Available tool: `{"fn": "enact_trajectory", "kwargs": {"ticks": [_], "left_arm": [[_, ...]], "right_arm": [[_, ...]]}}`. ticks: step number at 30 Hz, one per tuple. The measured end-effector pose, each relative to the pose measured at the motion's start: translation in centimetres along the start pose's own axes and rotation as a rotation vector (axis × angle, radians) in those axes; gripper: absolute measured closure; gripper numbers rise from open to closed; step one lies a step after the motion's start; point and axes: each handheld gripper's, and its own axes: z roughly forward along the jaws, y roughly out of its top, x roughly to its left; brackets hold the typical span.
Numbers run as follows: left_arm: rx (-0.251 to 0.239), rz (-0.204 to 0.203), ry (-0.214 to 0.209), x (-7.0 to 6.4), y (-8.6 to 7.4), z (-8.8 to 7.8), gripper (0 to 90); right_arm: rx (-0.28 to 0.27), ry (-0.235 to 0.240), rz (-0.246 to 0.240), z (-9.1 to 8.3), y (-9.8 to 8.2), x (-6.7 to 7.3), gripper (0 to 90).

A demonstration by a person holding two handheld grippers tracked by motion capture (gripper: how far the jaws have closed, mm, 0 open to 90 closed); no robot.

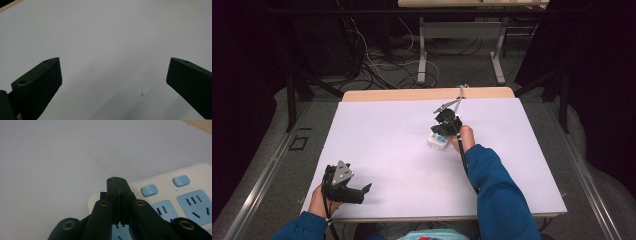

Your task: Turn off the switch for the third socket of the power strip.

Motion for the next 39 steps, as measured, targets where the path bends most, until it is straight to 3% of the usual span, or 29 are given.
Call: {"fn": "enact_trajectory", "kwargs": {"ticks": [5, 6, 7, 8, 14, 15, 16, 20, 21, 22, 23, 25, 26, 31, 33, 34, 35, 39], "left_arm": [[0.003, 0.006, 0.004, 0.04, 0.01, -0.02, 0.2], [0.003, 0.005, 0.004, 0.03, 0.01, -0.02, 0.2], [0.001, 0.007, 0.004, 0.04, 0.01, -0.02, 0.2], [0.001, 0.006, 0.005, 0.04, 0.01, -0.02, 0.2], [0.001, 0.006, 0.003, 0.05, 0.01, -0.02, 0.2], [0.001, 0.007, 0.004, 0.05, 0.01, -0.02, 0.1], [0.001, 0.006, 0.004, 0.05, 0.0, -0.02, 0.2], [0.003, 0.005, 0.002, 0.02, 0.0, -0.02, 0.2], [0.003, 0.005, 0.003, 0.03, 0.0, -0.02, 0.2], [0.003, 0.005, 0.003, 0.03, 0.0, -0.02, 0.1], [0.003, 0.005, 0.003, 0.03, 0.0, -0.03, 0.1], [0.002, 0.006, 0.005, 0.03, 0.01, -0.01, 0.2], [0.003, 0.007, 0.005, 0.02, 0.02, 0.0, 0.1], [0.003, 0.004, 0.003, 0.02, 0.0, -0.02, 0.2], [0.002, 0.005, 0.004, 0.02, 0.0, -0.01, 0.2], [0.002, 0.005, 0.003, 0.03, 0.0, -0.01, 0.2], [0.002, 0.002, 0.0, 0.01, -0.01, 0.01, 0.1], [0.002, 0.002, 0.001, 0.01, -0.01, 0.01, 0.2]], "right_arm": [[0.021, -0.007, 0.001, 0.34, -0.05, 0.22, 90.0], [-0.011, -0.004, 0.002, 0.62, -0.16, 0.21, 90.0], [-0.008, -0.001, 0.001, 0.68, -0.17, 0.2, 90.0], [0.041, -0.005, 0.002, 0.48, -0.06, 0.24, 90.0], [0.07, -0.019, 0.009, 0.94, -0.19, 0.29, 90.0], [0.049, -0.018, -0.01, 1.19, -0.27, 0.15, 90.0], [0.107, -0.021, 0.009, 0.83, -0.17, 0.28, 90.0], [0.039, -0.028, 0.006, 1.17, -0.54, 0.33, 90.0], [0.048, -0.031, 0.026, 1.05, -0.62, 0.51, 90.0], [0.064, -0.028, 0.015, 0.86, -0.66, 0.48, 90.0], [0.033, -0.031, 0.01, 1.04, -0.76, 0.42, 90.0], [0.05, -0.037, 0.007, 0.93, -0.78, 0.47, 90.0], [0.026, -0.035, 0.005, 1.04, -0.87, 0.45, 90.0], [0.022, -0.043, 0.009, 1.02, -0.9, 0.46, 90.0], [0.015, -0.035, -0.01, 1.1, -0.9, 0.34, 90.0], [0.041, -0.035, -0.013, 0.91, -0.83, 0.3, 90.0], [0.016, -0.038, -0.009, 1.08, -0.9, 0.35, 90.0], [0.042, -0.052, 0.005, 0.92, -0.9, 0.66, 90.0]]}}
